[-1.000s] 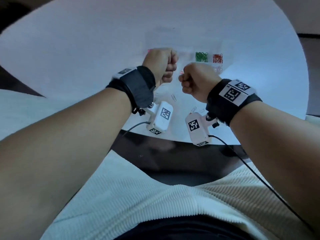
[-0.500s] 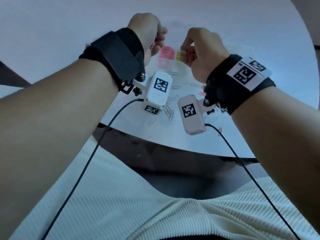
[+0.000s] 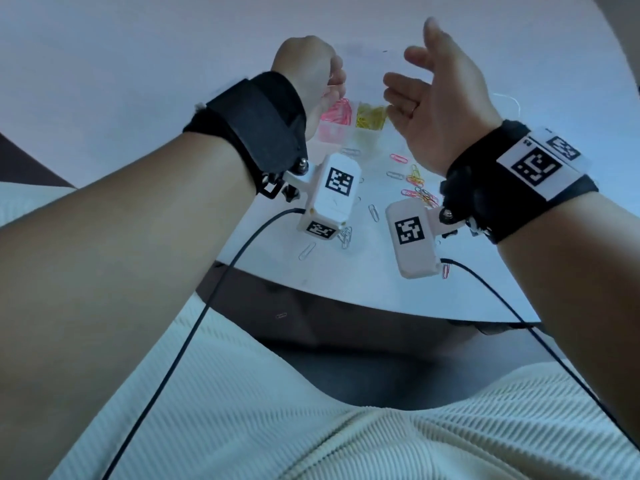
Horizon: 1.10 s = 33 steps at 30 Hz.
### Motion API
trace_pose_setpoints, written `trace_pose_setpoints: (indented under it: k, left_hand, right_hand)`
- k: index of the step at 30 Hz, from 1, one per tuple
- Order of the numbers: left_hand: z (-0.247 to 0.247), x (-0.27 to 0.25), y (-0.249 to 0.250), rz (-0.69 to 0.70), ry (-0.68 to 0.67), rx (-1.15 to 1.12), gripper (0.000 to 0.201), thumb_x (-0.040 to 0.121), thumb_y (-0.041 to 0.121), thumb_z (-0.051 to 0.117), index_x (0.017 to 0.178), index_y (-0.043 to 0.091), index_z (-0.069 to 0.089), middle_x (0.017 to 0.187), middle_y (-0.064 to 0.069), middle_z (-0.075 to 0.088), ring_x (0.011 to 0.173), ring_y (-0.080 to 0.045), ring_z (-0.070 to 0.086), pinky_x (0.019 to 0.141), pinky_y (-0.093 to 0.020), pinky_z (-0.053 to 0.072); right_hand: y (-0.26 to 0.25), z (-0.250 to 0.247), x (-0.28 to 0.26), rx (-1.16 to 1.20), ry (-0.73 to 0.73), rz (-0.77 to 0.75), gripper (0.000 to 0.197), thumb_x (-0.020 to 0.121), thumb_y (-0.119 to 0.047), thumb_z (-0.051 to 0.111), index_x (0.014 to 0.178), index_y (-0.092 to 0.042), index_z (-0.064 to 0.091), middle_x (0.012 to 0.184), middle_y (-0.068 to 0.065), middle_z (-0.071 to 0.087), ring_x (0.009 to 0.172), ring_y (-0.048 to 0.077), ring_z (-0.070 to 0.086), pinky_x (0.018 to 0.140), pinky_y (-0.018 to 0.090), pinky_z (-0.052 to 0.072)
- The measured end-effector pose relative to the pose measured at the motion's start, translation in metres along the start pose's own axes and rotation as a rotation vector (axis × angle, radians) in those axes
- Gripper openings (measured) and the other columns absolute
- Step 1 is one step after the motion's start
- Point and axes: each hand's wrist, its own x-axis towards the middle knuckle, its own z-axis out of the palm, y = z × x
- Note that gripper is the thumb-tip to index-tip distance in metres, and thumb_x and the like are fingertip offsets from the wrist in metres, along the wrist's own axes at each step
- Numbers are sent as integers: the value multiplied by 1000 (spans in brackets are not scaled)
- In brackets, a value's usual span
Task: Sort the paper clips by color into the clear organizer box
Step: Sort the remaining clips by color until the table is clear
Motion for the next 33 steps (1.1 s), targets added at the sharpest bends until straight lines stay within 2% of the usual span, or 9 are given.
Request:
trace_pose_setpoints:
  k: [4,7,9,13,17,21,25,29,33]
  left_hand:
    - [2,2,-5,17,-31,119,17,90,2,51,74,5,58,84,-8,55,82,-23,57,79,-28,50]
    - [6,-5,-5,69,-78,167,17,92,6,52,103,4,65,96,-5,56,88,-18,55,85,-29,45]
    - [10,-14,-4,170,-120,246,25,92,7,51,113,9,64,93,-1,57,86,-16,53,81,-26,48]
    - [26,-38,-7,410,-227,467,21,87,2,53,94,16,66,86,-1,67,73,-13,61,67,-23,53]
    - [42,-52,-32,609,-294,844,19,80,7,65,83,25,69,80,8,68,74,-8,64,74,-21,55]
    - [51,-50,-66,639,-434,1177,21,80,4,63,96,14,72,84,4,66,77,-9,59,75,-22,52]
    - [60,-40,-89,671,-579,1491,34,87,6,58,118,15,65,113,-5,63,102,-21,57,82,-27,41]
    - [68,-33,-102,742,-686,1565,44,85,1,56,128,10,60,126,-12,56,115,-30,52,93,-40,44]
    - [65,-26,-114,706,-622,1573,51,90,12,58,139,13,47,127,-10,54,119,-29,47,98,-35,37]
  right_hand:
    - [-4,-44,-14,-103,37,-71,43,101,-48,40,127,-16,53,126,12,63,120,21,57,103,33,45]
    - [-4,-75,-24,-238,60,-113,37,100,-48,40,99,-19,62,102,8,73,98,21,69,85,32,52]
    - [-2,-92,-30,-372,63,-159,36,99,-45,43,88,-18,64,86,8,72,81,24,68,73,34,51]
    - [15,-122,-35,-855,106,-233,27,93,-35,59,78,-15,69,74,-1,72,63,15,65,69,37,55]
    - [34,-133,-30,-1142,88,-185,11,87,-26,68,83,-19,75,75,-3,71,62,6,63,62,22,52]
    - [51,-135,-20,-1276,42,-193,14,86,-19,71,99,-17,76,97,2,72,85,13,57,71,19,39]
    - [64,-137,-11,-1307,1,-272,23,89,-17,68,111,-17,73,107,4,71,96,19,63,75,18,39]
    - [76,-140,-3,-1360,-12,-363,20,89,-14,66,106,-17,75,99,7,74,89,22,66,78,24,48]
    - [79,-144,-1,-1236,47,-325,36,84,-7,71,118,-17,67,93,6,72,86,21,67,81,31,54]
